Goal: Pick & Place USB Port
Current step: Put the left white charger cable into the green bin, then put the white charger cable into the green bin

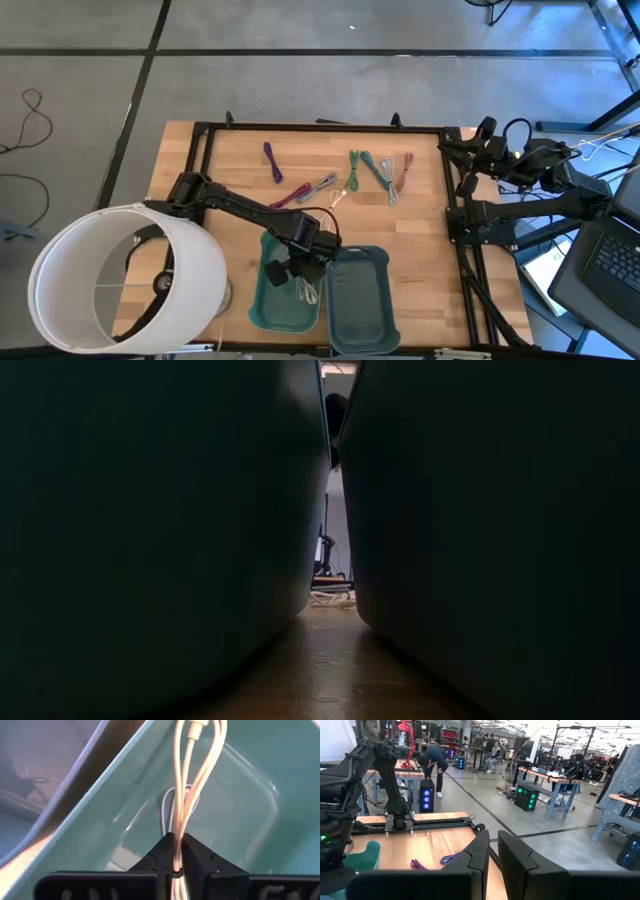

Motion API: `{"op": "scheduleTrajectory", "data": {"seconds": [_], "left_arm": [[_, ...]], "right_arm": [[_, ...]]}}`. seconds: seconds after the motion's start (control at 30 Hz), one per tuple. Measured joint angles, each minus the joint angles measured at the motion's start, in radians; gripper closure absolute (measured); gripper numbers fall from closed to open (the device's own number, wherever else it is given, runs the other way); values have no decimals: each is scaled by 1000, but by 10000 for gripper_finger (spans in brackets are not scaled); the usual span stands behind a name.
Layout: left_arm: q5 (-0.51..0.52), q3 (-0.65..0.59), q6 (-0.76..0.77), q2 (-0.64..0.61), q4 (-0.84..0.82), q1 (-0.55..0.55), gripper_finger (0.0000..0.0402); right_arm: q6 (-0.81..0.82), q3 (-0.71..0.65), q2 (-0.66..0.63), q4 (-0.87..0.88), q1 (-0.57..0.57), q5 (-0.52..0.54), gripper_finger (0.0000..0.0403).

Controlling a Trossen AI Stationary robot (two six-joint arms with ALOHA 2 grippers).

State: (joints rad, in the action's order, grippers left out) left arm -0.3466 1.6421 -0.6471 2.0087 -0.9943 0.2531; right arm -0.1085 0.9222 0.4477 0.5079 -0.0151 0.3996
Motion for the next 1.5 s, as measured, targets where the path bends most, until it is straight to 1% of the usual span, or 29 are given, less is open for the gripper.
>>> {"op": "scheduleTrajectory", "data": {"seconds": [0.1, 0.3, 0.4, 0.53, 0.63, 0.7, 0.8, 0.9, 0.97, 1.03, 1.07, 1.2, 1.3, 1.43, 1.5], "left_arm": [[-15, 0, 40, 0, 1, 0, 340], [-6, 0, 89, 0, -12, 0, 285], [33, 0, 142, -14, -46, -1, 282], [97, 0, 173, -88, -92, -14, 310], [172, 0, 181, -160, -92, -32, 333], [269, 0, 185, -213, -88, -44, 348], [459, 0, 227, -277, -46, -70, 366], [618, 0, 334, -325, 39, -125, 382], [654, 0, 437, -348, 101, -186, 390], [640, 1, 543, -353, 171, -254, 398], [613, 1, 593, -353, 201, -287, 399], [469, 2, 835, -326, 343, -405, 399], [392, 1, 967, -273, 351, -455, 400], [298, 1, 1012, -198, 291, -479, 397], [275, 1, 1012, -153, 287, -480, 392]], "right_arm": [[0, 0, 0, 0, 0, 0, 359], [0, 0, 0, 0, 0, 0, 359], [0, 0, 0, 0, 0, 0, 359], [0, 0, 0, 0, 0, 0, 359], [0, 0, 0, 0, 0, 1, 359], [0, 0, 0, 0, 0, 15, 359], [1, 0, 0, -1, 0, 27, 359], [21, 0, 1, -1, 0, 26, 359], [38, 0, 1, -1, 0, 27, 359], [48, 0, 1, -1, 0, 27, 359], [48, 0, 1, -2, 0, 27, 359], [50, 0, 1, -1, 0, 27, 359], [51, 0, 1, -1, 0, 27, 359], [51, 0, 1, 3, 0, 27, 359], [49, 0, 1, 7, 0, 27, 359]]}}
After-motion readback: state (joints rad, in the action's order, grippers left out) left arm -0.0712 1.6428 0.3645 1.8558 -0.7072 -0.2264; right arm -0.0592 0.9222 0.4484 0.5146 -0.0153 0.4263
